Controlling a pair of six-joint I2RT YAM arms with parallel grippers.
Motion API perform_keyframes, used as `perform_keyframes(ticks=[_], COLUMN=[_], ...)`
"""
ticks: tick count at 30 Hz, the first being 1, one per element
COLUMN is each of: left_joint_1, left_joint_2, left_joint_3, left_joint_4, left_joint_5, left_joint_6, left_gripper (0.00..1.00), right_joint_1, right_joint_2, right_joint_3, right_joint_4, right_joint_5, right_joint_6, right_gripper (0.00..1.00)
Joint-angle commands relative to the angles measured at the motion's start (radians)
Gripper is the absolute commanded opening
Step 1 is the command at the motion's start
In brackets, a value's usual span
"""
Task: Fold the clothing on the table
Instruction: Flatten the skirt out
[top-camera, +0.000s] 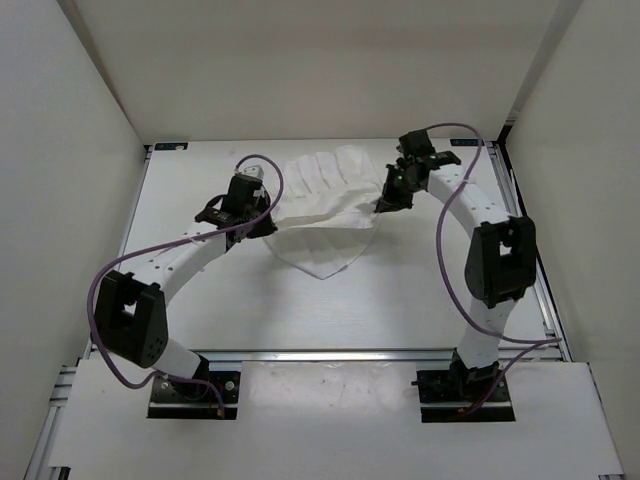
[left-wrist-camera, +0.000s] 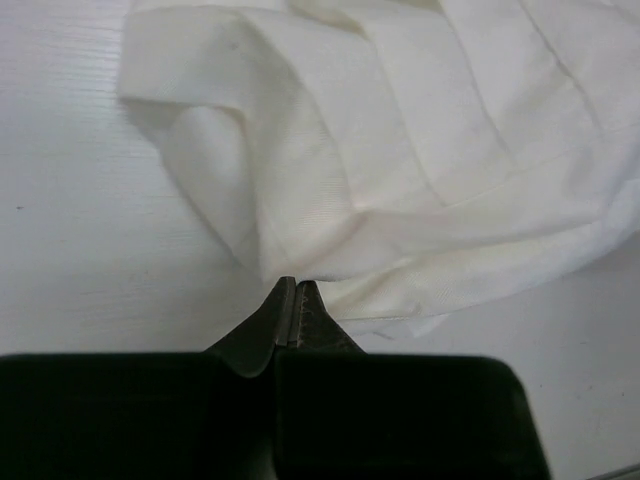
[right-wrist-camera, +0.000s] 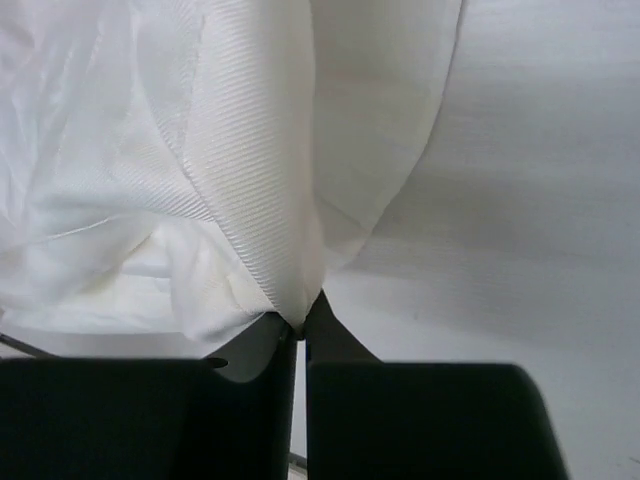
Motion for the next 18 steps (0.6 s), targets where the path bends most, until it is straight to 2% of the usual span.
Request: perform_keyframes(ticks=[1,5,6,7,8,9,10,13,14,16,18], left_joint_1=[0.010,-0.071,-0.095,-0.097,-0.096,-0.077,-0.067,-0.016,-0.020,-0.027,-0.034], left_joint_2=[-0.047,-0.163,-0.200,-0.244,-0.264,-0.310,-0.358,-0.406,-0.406,-0.390,-0.392], left_joint_3=[-0.078,-0.276,-0.371,-0.396,-0.426,-0.463,-0.491,-0.493,-0.484,-0.456,-0.445], left_joint_4=[-0.016,0.046,0.058,0.048,0.038,0.038,0.026,0.015,0.005,0.021,0.044], left_joint_5=[0.057,0.143,0.168,0.175,0.201,0.226,0.234,0.244,0.249,0.277,0.304], left_joint_6=[0.000,-0.089,-0.105,-0.112,-0.131,-0.136,-0.145,-0.149,-0.152,-0.160,-0.178], left_gripper=[0.00,0.00,0.00,0.00,0.10,0.18,0.22,0.23,0.28,0.32,0.42], right_joint_1=[-0.065,-0.105,-0.112,-0.120,-0.143,-0.160,-0.166,-0.155,-0.133,-0.094,-0.076], right_joint_2=[-0.068,-0.186,-0.226,-0.251,-0.293,-0.329,-0.344,-0.424,-0.438,-0.433,-0.403], right_joint_3=[-0.158,-0.388,-0.490,-0.514,-0.543,-0.557,-0.577,-0.571,-0.539,-0.484,-0.415], right_joint_4=[-0.037,-0.049,-0.061,-0.087,-0.106,-0.145,-0.185,-0.248,-0.251,-0.271,-0.271], right_joint_5=[-0.072,-0.083,-0.083,-0.116,-0.120,-0.127,-0.118,-0.066,-0.064,-0.058,-0.063], right_joint_6=[-0.076,-0.119,-0.154,-0.167,-0.185,-0.191,-0.196,-0.178,-0.159,-0.147,-0.141], right_gripper=[0.00,0.00,0.00,0.05,0.11,0.24,0.27,0.39,0.39,0.39,0.39])
